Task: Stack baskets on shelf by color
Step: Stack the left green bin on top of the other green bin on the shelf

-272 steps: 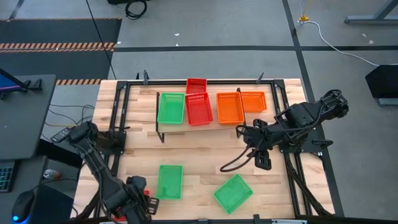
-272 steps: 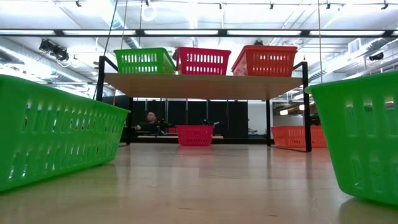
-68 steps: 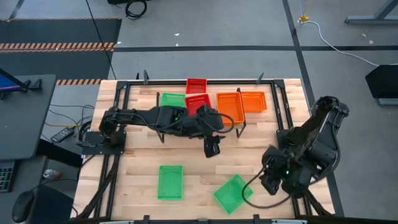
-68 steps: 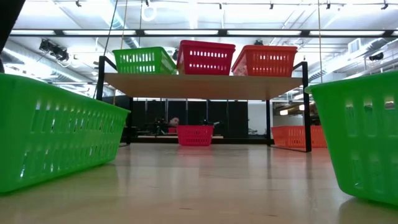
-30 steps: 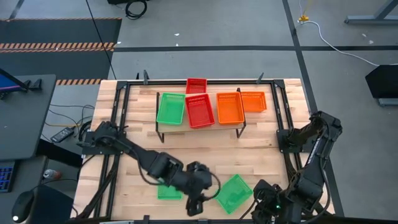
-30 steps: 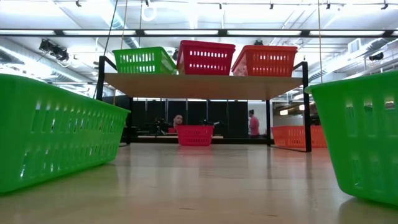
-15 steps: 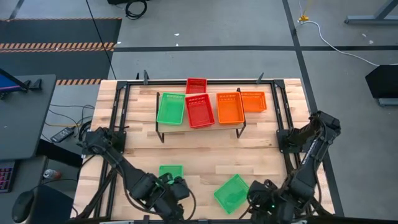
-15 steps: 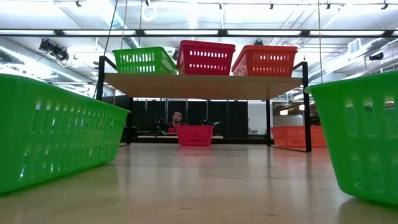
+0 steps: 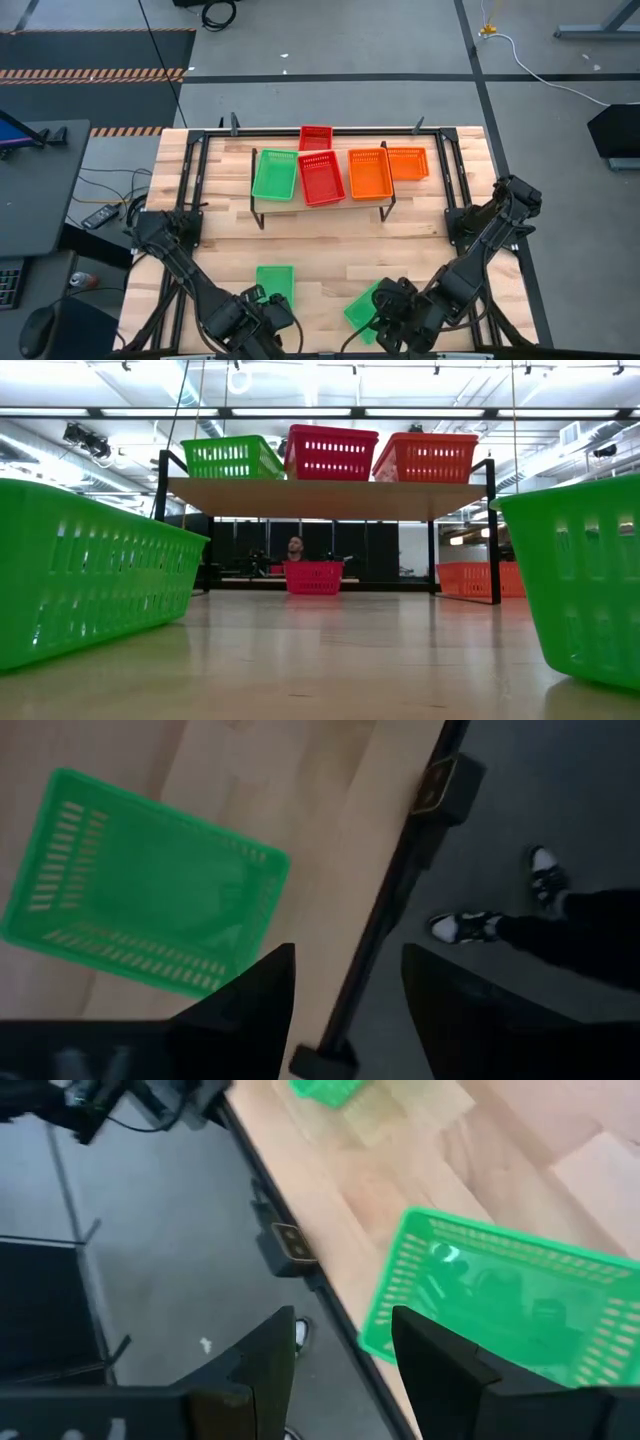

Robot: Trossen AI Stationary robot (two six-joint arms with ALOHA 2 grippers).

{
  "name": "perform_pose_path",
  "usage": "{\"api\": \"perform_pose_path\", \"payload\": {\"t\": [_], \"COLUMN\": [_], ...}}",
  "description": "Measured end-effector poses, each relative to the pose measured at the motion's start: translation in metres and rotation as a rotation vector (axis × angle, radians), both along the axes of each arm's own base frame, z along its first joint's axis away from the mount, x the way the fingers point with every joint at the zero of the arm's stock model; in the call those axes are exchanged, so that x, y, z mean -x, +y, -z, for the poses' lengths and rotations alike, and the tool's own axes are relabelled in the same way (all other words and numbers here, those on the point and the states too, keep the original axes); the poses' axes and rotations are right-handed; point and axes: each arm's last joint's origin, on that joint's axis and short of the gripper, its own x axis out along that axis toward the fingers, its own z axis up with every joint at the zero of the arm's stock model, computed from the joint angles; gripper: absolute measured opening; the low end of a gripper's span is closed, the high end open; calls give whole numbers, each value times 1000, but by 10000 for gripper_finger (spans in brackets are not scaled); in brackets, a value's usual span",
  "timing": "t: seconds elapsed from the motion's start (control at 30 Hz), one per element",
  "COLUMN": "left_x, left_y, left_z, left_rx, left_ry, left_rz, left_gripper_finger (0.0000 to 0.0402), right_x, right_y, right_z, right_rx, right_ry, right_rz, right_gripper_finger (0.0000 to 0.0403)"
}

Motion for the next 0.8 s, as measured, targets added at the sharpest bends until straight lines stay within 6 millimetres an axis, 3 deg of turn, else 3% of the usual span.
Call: {"api": "perform_pose_path", "payload": {"t": [0.27, 0.5, 0.8], "left_x": [-11, -25, -44], "left_y": [-8, -8, -3], "left_z": [43, 79, 119], "left_rx": [-196, -283, -327], "left_ry": [116, 206, 306], "left_rz": [212, 270, 334], "left_gripper_finger": [226, 250, 250], "right_x": [1, 6, 11], "right_y": [3, 7, 12], "right_z": [-1, -1, -1], "right_rx": [0, -9, -24], "right_ry": [-10, -8, -2], "right_rz": [-22, -34, -30], "right_gripper_finger": [174, 174, 174]}}
